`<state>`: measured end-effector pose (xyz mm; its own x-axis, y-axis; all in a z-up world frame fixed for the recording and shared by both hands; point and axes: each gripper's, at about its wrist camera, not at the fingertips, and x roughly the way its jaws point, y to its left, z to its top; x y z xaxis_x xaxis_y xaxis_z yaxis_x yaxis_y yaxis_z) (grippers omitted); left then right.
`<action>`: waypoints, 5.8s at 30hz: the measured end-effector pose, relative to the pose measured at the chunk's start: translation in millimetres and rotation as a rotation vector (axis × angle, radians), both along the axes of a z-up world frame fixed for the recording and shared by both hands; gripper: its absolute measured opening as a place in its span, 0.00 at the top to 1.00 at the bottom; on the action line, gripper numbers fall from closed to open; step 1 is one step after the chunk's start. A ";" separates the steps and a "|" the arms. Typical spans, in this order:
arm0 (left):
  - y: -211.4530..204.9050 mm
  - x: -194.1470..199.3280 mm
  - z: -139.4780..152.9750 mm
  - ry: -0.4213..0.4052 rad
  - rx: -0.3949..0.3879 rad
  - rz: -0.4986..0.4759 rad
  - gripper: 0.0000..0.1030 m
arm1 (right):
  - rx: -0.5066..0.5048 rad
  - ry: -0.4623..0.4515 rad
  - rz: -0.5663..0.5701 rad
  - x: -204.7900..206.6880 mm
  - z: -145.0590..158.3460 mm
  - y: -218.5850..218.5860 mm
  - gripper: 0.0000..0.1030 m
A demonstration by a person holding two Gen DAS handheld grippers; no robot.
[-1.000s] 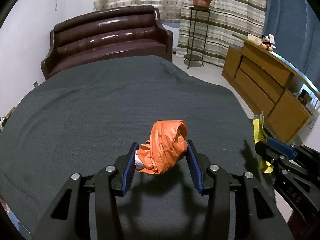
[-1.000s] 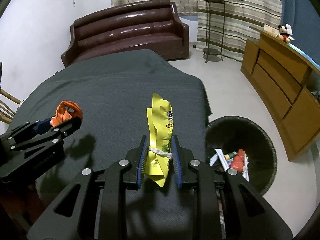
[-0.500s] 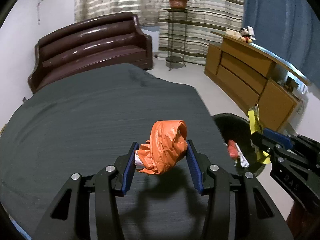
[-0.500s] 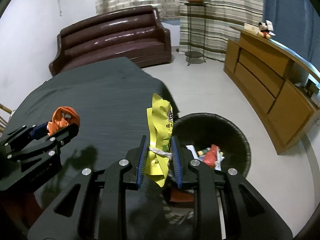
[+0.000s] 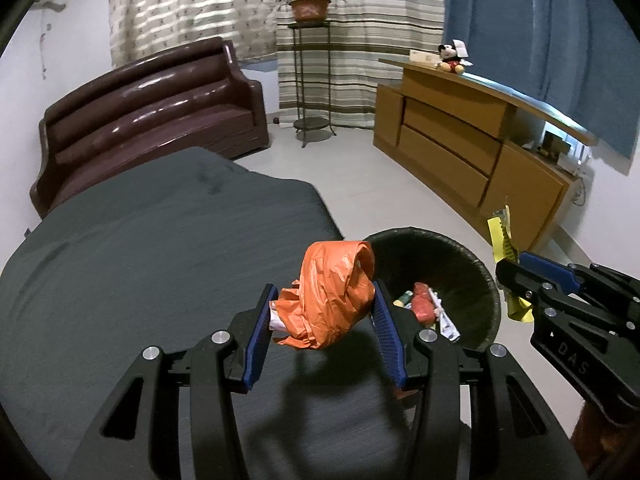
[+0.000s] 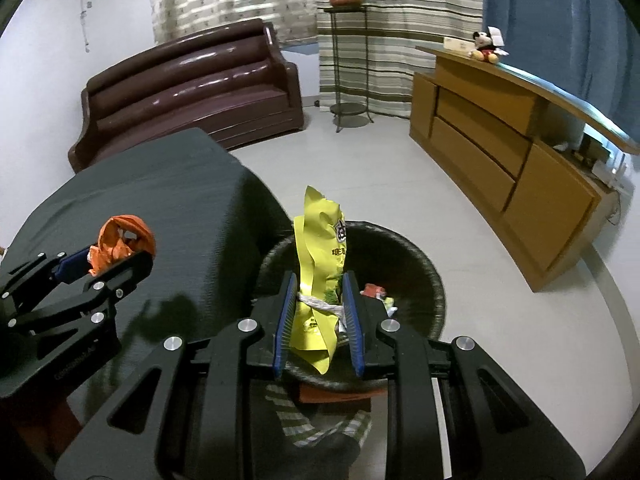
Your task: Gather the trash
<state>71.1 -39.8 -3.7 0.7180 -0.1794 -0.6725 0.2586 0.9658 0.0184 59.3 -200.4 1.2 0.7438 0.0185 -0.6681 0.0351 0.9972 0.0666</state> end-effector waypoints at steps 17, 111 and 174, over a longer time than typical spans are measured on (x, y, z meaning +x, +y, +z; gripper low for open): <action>-37.4 18.3 -11.7 0.008 0.025 -0.041 0.54 | 0.026 0.016 -0.061 12.8 -13.3 -22.2 0.77; 7.4 -30.3 20.3 -0.084 -0.007 0.062 0.21 | 0.030 -0.096 -0.109 -49.3 21.2 -23.6 0.45; 5.1 -34.6 19.0 -0.071 -0.020 0.062 0.21 | 0.031 -0.095 -0.110 -49.7 20.6 -25.0 0.45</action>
<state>36.5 -34.7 15.2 0.7738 -0.1461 -0.6164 0.1968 0.9803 0.0147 9.5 -225.4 21.8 0.8021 -0.0465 -0.5954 0.1357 0.9851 0.1058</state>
